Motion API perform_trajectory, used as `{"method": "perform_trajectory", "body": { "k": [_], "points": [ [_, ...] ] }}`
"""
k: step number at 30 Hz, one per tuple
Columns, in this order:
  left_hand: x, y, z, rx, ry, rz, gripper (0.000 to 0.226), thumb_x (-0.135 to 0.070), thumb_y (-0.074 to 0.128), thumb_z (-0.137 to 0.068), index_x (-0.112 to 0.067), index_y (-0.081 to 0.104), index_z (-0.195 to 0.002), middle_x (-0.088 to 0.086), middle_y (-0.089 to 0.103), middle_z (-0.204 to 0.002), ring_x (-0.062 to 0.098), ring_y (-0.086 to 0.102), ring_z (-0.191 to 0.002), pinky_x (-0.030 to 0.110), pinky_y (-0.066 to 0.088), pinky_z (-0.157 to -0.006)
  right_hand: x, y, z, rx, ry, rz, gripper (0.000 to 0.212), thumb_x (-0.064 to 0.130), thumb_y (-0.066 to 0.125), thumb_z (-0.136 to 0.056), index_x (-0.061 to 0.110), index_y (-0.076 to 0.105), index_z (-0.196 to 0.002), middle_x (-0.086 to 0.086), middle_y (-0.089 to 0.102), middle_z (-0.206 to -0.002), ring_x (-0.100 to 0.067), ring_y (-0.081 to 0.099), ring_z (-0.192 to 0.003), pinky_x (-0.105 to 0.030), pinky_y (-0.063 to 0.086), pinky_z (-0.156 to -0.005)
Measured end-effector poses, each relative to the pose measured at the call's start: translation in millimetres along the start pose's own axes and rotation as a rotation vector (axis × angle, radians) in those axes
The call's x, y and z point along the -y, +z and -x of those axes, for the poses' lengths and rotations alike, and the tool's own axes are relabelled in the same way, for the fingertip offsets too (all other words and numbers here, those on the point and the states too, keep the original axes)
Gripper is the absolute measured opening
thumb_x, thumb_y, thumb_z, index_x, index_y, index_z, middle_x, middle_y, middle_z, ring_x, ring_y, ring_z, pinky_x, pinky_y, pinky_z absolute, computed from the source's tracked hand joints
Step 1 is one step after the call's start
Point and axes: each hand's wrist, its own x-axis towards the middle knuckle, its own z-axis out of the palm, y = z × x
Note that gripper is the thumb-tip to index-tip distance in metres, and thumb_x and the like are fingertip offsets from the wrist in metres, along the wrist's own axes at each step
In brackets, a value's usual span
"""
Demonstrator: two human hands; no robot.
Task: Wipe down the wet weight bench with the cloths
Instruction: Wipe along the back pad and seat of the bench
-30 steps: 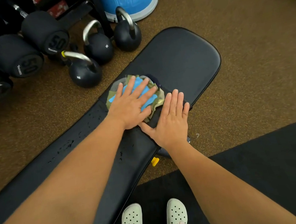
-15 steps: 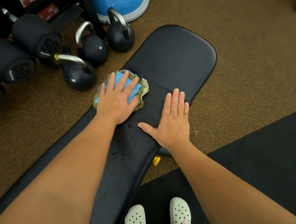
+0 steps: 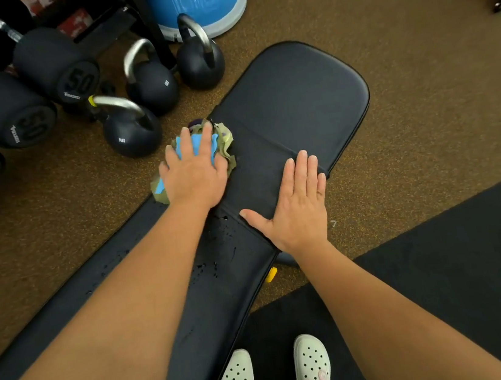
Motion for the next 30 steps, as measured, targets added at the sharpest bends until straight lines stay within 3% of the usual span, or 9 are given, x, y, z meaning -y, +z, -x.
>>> {"method": "perform_trajectory", "body": {
  "k": [5, 7, 10, 14, 16, 21, 23, 27, 30],
  "points": [
    [27, 9, 38, -0.068, 0.394, -0.139, 0.059, -0.048, 0.022, -0.094, -0.035, 0.017, -0.152, 0.004, 0.017, -0.161, 0.042, 0.015, -0.144, 0.061, 0.021, -0.112, 1, 0, 1, -0.02, -0.004, -0.002, 0.12, 0.09, 0.02, -0.075, 0.002, -0.001, -0.153, -0.018, -0.012, -0.16, -0.032, -0.018, -0.146, -0.049, -0.004, -0.12],
    [50, 10, 52, -0.027, 0.461, -0.147, 0.06, -0.049, 0.026, -0.092, -0.035, 0.022, -0.151, 0.003, 0.02, -0.16, 0.04, 0.014, -0.145, 0.062, 0.023, -0.111, 2, 0, 0, -0.021, 0.0, 0.009, 0.119, 0.09, 0.019, -0.075, 0.002, -0.001, -0.153, -0.018, -0.012, -0.16, -0.032, -0.018, -0.146, -0.049, -0.004, -0.12],
    [60, 10, 54, 0.0, 0.289, -0.106, 0.062, -0.053, 0.026, -0.091, -0.038, 0.019, -0.151, 0.0, 0.015, -0.161, 0.038, 0.012, -0.145, 0.059, 0.023, -0.112, 3, -1, -2, -0.008, 0.013, 0.04, 0.119, 0.09, 0.018, -0.074, 0.003, -0.001, -0.153, -0.018, -0.012, -0.16, -0.033, -0.018, -0.146, -0.05, -0.004, -0.12],
    [16, 11, 42, -0.013, -0.039, 0.023, 0.062, -0.051, 0.026, -0.096, -0.038, 0.007, -0.152, 0.001, 0.0, -0.163, 0.039, 0.002, -0.146, 0.058, 0.011, -0.116, 22, 0, -7, -0.063, 0.119, -0.005, 0.11, 0.081, 0.026, -0.082, -0.002, 0.009, -0.151, -0.023, -0.001, -0.159, -0.038, -0.007, -0.147, -0.054, -0.001, -0.117],
    [6, 15, 53, -0.039, 0.008, -0.013, 0.062, -0.05, 0.025, -0.095, -0.035, 0.009, -0.153, 0.005, 0.003, -0.163, 0.043, 0.002, -0.146, 0.06, 0.01, -0.115, 34, 2, -10, -0.105, 0.186, -0.018, 0.102, 0.073, 0.028, -0.085, -0.005, 0.016, -0.149, -0.026, 0.007, -0.158, -0.041, 0.0, -0.146, -0.059, 0.005, -0.116],
    [49, 22, 84, -0.022, 0.516, -0.144, 0.063, -0.049, 0.031, -0.092, -0.029, 0.025, -0.151, 0.007, 0.019, -0.16, 0.04, 0.01, -0.146, 0.061, 0.021, -0.112, 35, 6, -11, -0.104, 0.175, 0.035, 0.094, 0.066, 0.028, -0.088, -0.004, 0.015, -0.15, -0.028, 0.005, -0.157, -0.043, -0.003, -0.146, -0.062, 0.003, -0.115],
    [60, 19, 70, -0.021, 0.484, -0.152, 0.065, -0.052, 0.028, -0.091, -0.029, 0.023, -0.152, 0.007, 0.016, -0.161, 0.04, 0.01, -0.147, 0.06, 0.022, -0.112, 34, 5, -11, -0.112, 0.164, 0.043, 0.093, 0.065, 0.026, -0.09, -0.005, 0.014, -0.15, -0.029, 0.003, -0.157, -0.043, -0.004, -0.146, -0.06, 0.0, -0.115],
    [46, 12, 44, -0.03, 0.079, -0.025, 0.066, -0.051, 0.018, -0.092, -0.027, 0.015, -0.153, 0.013, 0.008, -0.161, 0.042, 0.011, -0.145, 0.058, 0.02, -0.114, 35, 7, -14, -0.092, 0.122, 0.071, 0.092, 0.064, 0.02, -0.092, -0.005, 0.005, -0.151, -0.025, -0.005, -0.159, -0.038, -0.011, -0.147, -0.052, -0.002, -0.119],
    [35, 19, 69, -0.052, 0.13, -0.084, 0.067, -0.05, 0.019, -0.092, -0.023, 0.016, -0.153, 0.016, 0.01, -0.16, 0.043, 0.01, -0.145, 0.059, 0.017, -0.114, 33, 9, -13, -0.125, 0.131, 0.05, 0.092, 0.065, 0.023, -0.091, -0.003, 0.006, -0.151, -0.023, -0.004, -0.159, -0.036, -0.008, -0.148, -0.05, 0.0, -0.12]
  ]
}}
